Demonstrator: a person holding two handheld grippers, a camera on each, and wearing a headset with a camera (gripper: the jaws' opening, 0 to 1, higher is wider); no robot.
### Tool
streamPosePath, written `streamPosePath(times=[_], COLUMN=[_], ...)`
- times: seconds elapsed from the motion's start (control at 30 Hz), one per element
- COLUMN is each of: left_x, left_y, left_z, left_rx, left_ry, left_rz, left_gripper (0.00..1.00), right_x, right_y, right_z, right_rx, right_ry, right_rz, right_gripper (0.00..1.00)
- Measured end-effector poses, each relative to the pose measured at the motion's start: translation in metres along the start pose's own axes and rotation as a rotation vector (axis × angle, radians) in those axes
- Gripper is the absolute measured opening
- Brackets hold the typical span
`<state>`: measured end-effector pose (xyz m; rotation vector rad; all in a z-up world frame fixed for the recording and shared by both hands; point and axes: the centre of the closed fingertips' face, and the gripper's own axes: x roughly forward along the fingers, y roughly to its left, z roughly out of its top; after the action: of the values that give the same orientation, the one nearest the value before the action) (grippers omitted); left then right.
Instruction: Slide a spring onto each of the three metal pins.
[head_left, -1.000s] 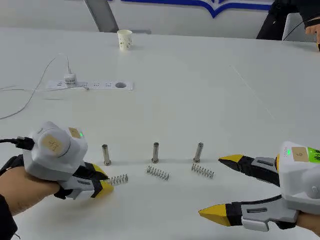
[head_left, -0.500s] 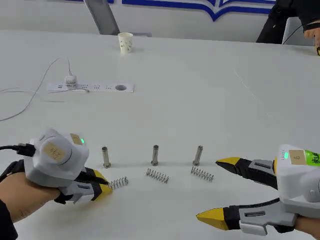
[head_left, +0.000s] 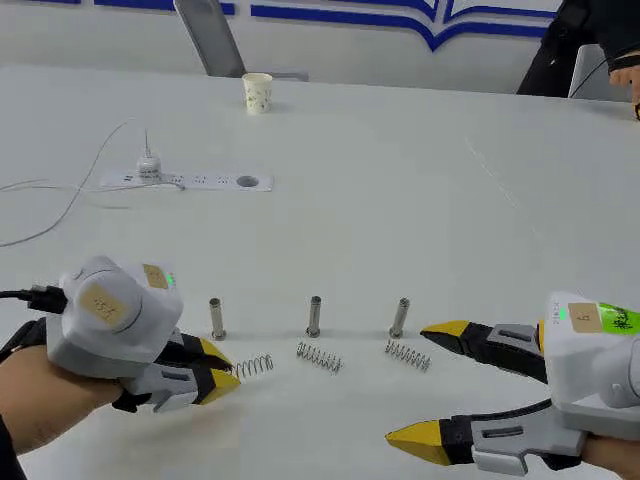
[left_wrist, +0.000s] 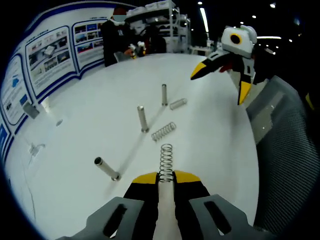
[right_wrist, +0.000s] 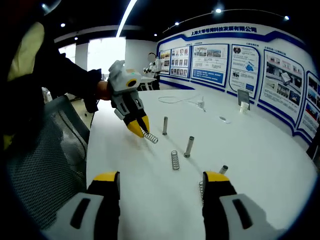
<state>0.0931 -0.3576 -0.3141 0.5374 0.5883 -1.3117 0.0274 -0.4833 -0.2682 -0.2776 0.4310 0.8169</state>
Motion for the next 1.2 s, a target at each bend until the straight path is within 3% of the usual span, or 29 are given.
streamPosePath(times=[0.37,0.63,0.83,1.2], left_x=[-0.011,-0.016,-0.021,-0.021], left_y=[-0.017,-0.024,-0.027,-0.045], left_z=[0.031,0.040,0.048,0.054], left_rx=[0.056,0.085,0.106,0.164], left_ry=[-0.057,-0.069,-0.087,-0.106], left_rz=[-0.025,-0.039,-0.045,-0.085], left_gripper=[0.10,0.10,0.10,0.10], right_x=[0.012,0.019,0.027,0.036], right_y=[0.008,0.017,0.020,0.031], right_z=[0.013,0.025,0.035,0.043], right_rx=[-0.020,-0.020,-0.043,-0.064], right_ry=[0.000,-0.012,-0.019,-0.029], right_rz=[0.049,0.103,0.124,0.169], right_gripper=[0.59,0.46,0.43,0.32])
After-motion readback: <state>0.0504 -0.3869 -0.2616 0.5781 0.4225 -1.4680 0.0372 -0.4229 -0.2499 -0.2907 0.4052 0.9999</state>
